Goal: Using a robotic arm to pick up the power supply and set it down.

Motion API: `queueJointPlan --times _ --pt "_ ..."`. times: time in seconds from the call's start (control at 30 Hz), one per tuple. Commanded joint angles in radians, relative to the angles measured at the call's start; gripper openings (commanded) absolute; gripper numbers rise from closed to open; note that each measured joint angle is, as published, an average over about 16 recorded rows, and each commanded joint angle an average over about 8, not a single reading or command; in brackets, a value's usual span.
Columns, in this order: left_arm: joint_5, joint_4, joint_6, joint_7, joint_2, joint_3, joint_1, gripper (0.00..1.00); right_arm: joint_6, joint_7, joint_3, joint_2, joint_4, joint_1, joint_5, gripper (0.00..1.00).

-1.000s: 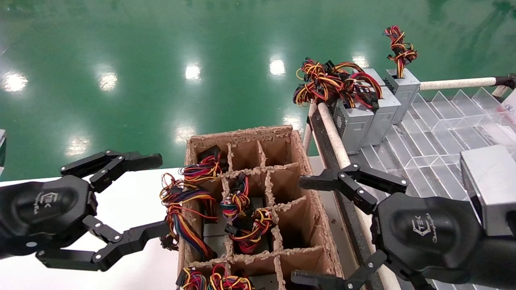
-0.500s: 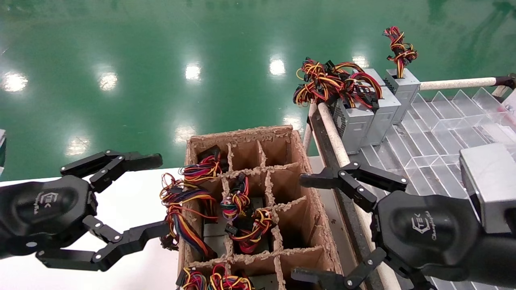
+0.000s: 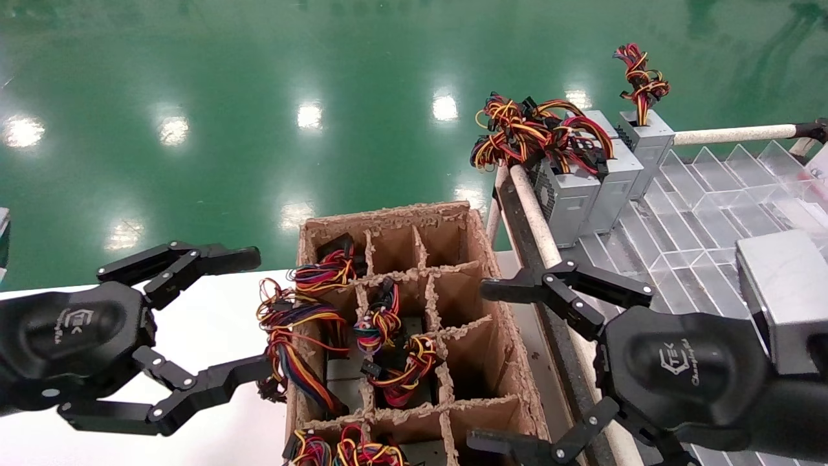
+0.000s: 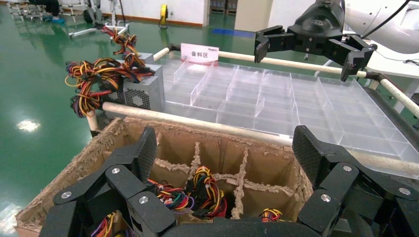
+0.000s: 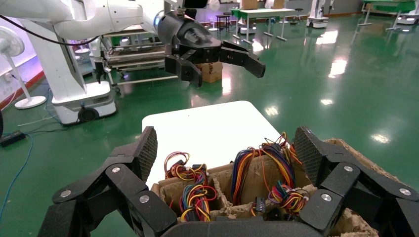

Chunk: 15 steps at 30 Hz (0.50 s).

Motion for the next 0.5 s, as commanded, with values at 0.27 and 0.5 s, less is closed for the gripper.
queueJointPlan --times 0.27,0.5 --pt "0.000 0.000 0.000 0.000 0.000 0.000 0.000 1.00 0.000 0.000 0.000 0.000 -0.001 0.000 0.000 1.00" --pt "0.000 0.000 0.000 0.000 0.000 0.000 0.000 1.00 0.001 0.000 0.000 0.000 -0.001 0.001 0.000 1.00"
